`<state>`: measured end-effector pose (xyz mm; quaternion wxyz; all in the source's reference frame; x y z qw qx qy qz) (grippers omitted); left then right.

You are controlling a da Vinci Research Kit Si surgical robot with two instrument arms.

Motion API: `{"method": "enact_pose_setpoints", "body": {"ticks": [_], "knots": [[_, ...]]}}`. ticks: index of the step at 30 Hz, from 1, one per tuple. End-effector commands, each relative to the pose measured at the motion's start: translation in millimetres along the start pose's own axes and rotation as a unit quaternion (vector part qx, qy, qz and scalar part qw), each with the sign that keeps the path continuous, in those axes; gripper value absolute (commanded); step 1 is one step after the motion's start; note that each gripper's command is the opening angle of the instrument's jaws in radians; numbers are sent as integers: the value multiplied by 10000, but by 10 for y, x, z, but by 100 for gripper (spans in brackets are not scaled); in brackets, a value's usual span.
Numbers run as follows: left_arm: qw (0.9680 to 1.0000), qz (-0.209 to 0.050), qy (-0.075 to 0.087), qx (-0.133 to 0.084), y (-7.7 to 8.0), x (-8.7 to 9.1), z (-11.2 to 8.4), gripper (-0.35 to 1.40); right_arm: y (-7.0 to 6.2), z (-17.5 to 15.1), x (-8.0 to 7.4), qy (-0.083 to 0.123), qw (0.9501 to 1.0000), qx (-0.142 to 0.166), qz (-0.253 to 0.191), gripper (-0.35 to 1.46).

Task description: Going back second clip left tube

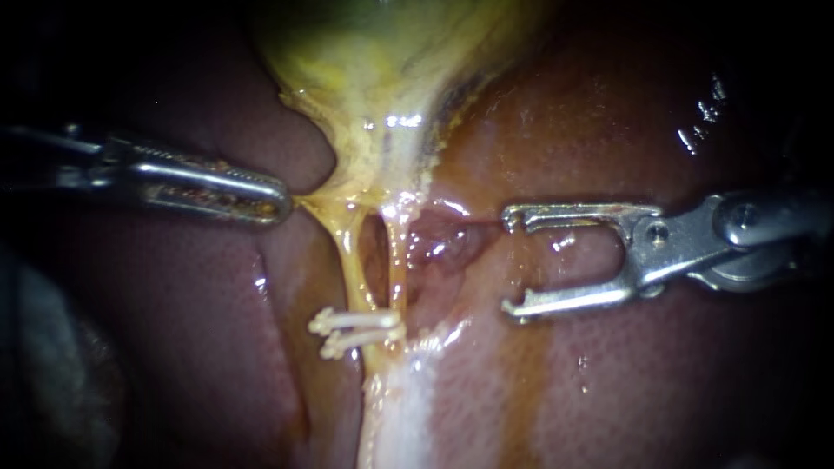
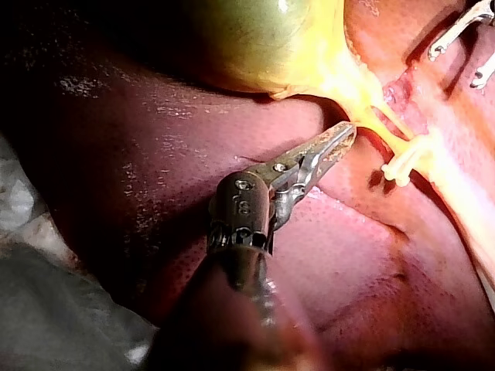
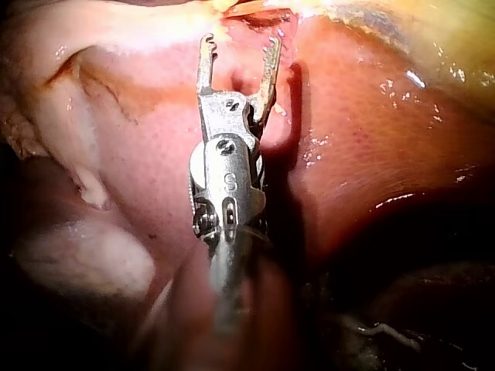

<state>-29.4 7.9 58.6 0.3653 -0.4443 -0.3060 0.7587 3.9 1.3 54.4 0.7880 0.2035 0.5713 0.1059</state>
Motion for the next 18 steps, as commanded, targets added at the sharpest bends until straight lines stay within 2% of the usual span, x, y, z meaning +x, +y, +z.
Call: {"method": "enact_pose_setpoints", "body": {"ticks": [1,6,18], "knots": [[10000,15,-6,-1,-1,-2,3,-35,0,0,0,1,10000,1,0,50],[10000,30,-16,-19,-4,-5,12,-35,-1,-1,0,1,10000,5,-1,50],[10000,29,-15,-17,-4,-4,13,-35,-2,-3,1,3,10000,14,-60,50]]}}
